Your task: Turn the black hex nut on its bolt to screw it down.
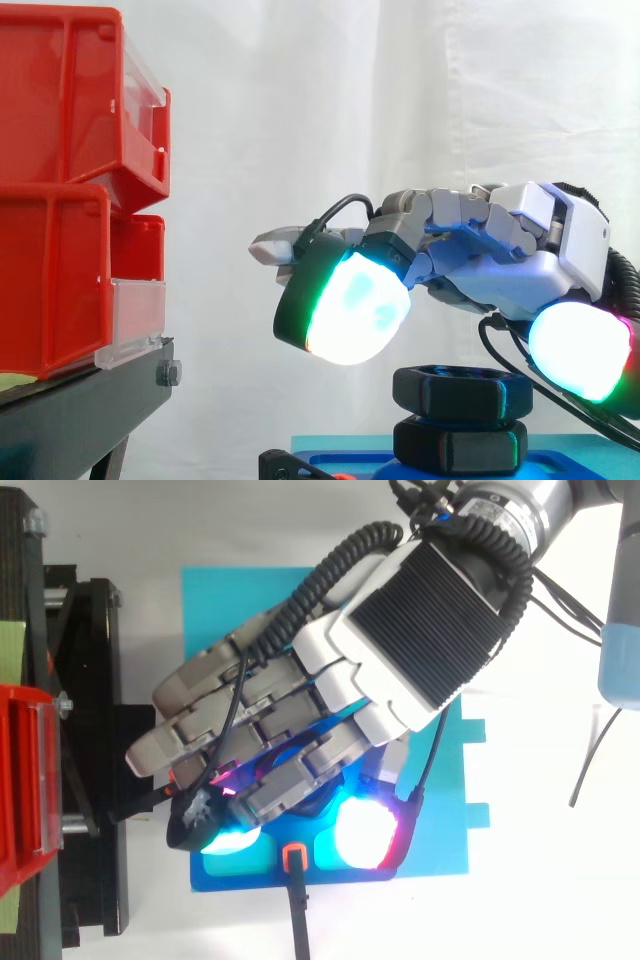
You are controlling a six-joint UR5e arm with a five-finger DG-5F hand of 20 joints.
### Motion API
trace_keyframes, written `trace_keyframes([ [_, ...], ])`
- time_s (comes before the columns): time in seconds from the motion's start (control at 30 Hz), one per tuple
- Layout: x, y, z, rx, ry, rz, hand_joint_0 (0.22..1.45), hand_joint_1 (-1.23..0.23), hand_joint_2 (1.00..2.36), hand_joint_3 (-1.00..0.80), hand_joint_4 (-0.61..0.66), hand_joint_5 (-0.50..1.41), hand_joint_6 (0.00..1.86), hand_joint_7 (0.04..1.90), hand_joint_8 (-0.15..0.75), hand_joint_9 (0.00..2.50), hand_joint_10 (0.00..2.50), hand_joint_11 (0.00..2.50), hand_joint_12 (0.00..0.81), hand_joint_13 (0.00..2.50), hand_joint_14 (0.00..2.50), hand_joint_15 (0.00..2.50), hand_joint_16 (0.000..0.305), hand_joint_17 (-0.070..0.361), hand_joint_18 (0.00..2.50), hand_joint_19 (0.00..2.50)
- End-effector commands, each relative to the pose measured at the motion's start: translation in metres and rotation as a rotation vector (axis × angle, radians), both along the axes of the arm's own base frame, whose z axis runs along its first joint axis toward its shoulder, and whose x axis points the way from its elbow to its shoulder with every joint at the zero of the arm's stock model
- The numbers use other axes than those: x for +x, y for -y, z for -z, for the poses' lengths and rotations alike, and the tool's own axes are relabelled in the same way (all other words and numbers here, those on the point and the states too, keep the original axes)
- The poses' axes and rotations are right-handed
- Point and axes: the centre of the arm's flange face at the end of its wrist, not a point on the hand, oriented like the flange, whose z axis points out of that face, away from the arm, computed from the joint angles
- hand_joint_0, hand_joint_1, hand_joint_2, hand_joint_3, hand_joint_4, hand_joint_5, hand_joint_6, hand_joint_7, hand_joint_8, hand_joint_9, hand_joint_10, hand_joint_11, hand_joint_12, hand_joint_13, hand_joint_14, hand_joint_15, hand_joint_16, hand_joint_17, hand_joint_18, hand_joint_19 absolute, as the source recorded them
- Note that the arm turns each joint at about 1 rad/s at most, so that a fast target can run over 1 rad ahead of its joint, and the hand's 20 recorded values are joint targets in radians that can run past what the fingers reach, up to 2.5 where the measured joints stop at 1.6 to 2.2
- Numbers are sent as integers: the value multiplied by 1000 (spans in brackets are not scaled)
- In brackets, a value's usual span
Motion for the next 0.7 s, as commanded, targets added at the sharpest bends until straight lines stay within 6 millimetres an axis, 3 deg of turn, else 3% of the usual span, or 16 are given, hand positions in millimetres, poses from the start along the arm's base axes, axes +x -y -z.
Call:
trace_keyframes([
  [0.0, -1, 4, 1, -11, 16, -3, 533, -402, 1000, -500, 253, -65, 502, 1046, 310, 601, 5, 188, 330, 371, 4, 60, 50, 112, 328, 478],
  [0.67, -7, -1, 30, -22, 18, 9, 540, -397, 1000, -500, 214, -24, 502, 1095, 307, 605, 4, 133, 326, 369, 1, 62, 50, 113, 344, 479],
])
